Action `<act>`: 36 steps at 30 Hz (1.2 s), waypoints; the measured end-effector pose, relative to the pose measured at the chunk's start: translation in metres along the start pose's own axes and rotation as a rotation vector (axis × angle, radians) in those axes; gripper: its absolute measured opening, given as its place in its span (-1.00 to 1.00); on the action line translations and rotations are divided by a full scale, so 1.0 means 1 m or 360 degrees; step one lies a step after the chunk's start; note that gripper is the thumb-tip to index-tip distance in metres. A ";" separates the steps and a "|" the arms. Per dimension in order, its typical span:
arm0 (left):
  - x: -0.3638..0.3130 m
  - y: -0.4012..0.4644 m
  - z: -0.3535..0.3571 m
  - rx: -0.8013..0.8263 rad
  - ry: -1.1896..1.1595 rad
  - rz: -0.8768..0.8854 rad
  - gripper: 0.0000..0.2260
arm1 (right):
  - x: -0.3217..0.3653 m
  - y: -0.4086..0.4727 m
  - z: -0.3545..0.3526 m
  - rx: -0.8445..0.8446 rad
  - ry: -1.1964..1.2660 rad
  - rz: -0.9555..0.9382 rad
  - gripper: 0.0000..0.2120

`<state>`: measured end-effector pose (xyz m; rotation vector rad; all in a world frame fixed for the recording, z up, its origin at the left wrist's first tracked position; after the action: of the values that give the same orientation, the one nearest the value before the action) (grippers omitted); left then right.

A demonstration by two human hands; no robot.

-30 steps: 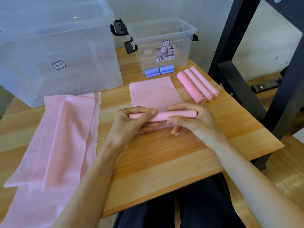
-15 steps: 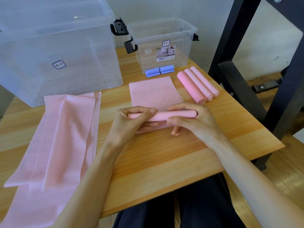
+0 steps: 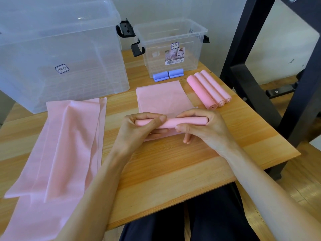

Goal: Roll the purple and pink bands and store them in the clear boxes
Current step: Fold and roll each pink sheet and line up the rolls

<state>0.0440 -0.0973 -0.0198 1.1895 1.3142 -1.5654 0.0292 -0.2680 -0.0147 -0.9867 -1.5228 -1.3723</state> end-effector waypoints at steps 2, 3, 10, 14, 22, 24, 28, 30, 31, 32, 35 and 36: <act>-0.003 -0.001 0.000 -0.0007 0.0024 0.0044 -0.81 | 0.000 0.000 -0.001 0.0005 -0.0013 0.0004 -0.77; -0.005 -0.001 -0.001 -0.0017 0.0050 0.0080 -0.81 | 0.000 0.000 -0.001 0.0006 -0.0017 0.0016 -0.80; -0.008 0.000 -0.003 -0.0061 0.0135 0.0151 -0.84 | 0.001 0.000 -0.001 -0.0010 0.0005 0.0034 -0.81; -0.003 0.002 -0.005 -0.0051 0.0010 0.0072 -0.83 | 0.000 0.000 0.002 0.0017 0.0032 -0.0006 -0.67; -0.007 0.000 -0.003 -0.0013 0.0027 0.0106 -0.87 | -0.001 -0.001 -0.001 0.0002 -0.0007 0.0024 -0.83; -0.005 0.001 -0.005 -0.0045 0.0030 0.0089 -0.88 | 0.000 0.000 0.001 0.0014 0.0009 0.0011 -0.76; 0.000 0.002 -0.005 -0.0031 0.0011 0.0019 -0.86 | 0.001 0.000 0.003 0.0023 0.0013 -0.0011 -0.74; 0.000 0.002 -0.002 0.0024 0.0025 0.0004 -0.84 | 0.002 -0.001 0.000 -0.0002 0.0029 0.0001 -0.81; -0.001 0.002 -0.001 0.0047 0.0037 0.0009 -0.83 | 0.002 -0.001 -0.001 -0.0013 0.0028 0.0013 -0.84; -0.002 0.000 0.000 0.0062 0.0050 0.0022 -0.82 | 0.001 -0.002 -0.001 -0.0022 0.0021 0.0027 -0.85; -0.005 -0.001 0.001 0.0040 0.0097 0.0067 -0.82 | -0.001 -0.001 -0.002 -0.0029 0.0011 0.0058 -0.84; -0.005 -0.001 0.000 0.0025 0.0093 0.0063 -0.82 | 0.000 -0.001 -0.001 -0.0023 0.0017 0.0056 -0.83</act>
<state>0.0445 -0.0971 -0.0151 1.2723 1.3102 -1.5256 0.0282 -0.2694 -0.0150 -1.0085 -1.4830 -1.3634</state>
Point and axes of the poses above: each hand's wrist, its own y-axis towards the middle knuckle, its own z-axis out of the palm, x = y × z, the point moved 10 cm from there along y, towards the middle knuckle, and after that the axes turned 10 degrees about -z, right-handed, at the moved point
